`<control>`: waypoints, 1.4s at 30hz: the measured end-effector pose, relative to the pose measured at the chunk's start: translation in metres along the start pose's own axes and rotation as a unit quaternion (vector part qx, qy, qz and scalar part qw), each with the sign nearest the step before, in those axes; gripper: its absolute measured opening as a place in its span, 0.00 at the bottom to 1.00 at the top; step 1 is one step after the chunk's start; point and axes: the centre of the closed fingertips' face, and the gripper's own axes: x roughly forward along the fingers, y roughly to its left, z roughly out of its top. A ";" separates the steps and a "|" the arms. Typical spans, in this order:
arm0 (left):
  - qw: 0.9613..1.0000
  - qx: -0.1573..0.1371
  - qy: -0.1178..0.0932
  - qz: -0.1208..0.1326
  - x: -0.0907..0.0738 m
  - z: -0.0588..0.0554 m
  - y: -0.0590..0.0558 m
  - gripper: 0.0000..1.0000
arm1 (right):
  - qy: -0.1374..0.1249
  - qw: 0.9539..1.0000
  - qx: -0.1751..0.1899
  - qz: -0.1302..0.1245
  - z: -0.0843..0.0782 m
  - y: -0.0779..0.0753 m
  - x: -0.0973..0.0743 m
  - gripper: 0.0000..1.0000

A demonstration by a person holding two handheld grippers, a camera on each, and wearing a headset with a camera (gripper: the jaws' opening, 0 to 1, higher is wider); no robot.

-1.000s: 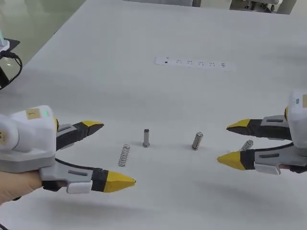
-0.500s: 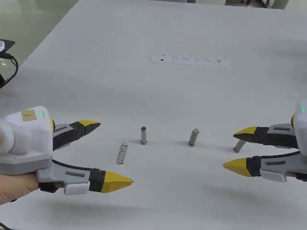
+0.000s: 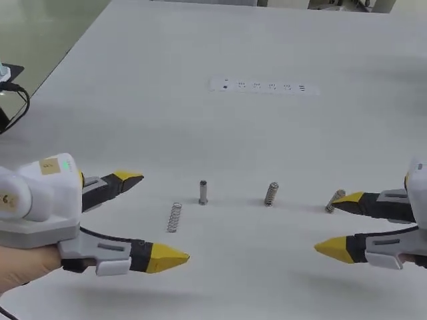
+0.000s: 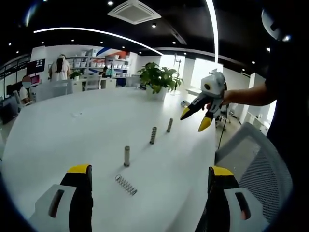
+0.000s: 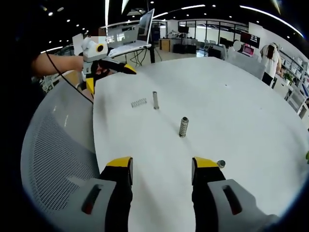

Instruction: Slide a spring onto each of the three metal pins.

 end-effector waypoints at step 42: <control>0.999 -0.025 0.043 -0.007 -0.005 -0.009 0.019 0.85 | 0.032 0.999 0.021 -0.029 0.015 0.015 -0.001 0.39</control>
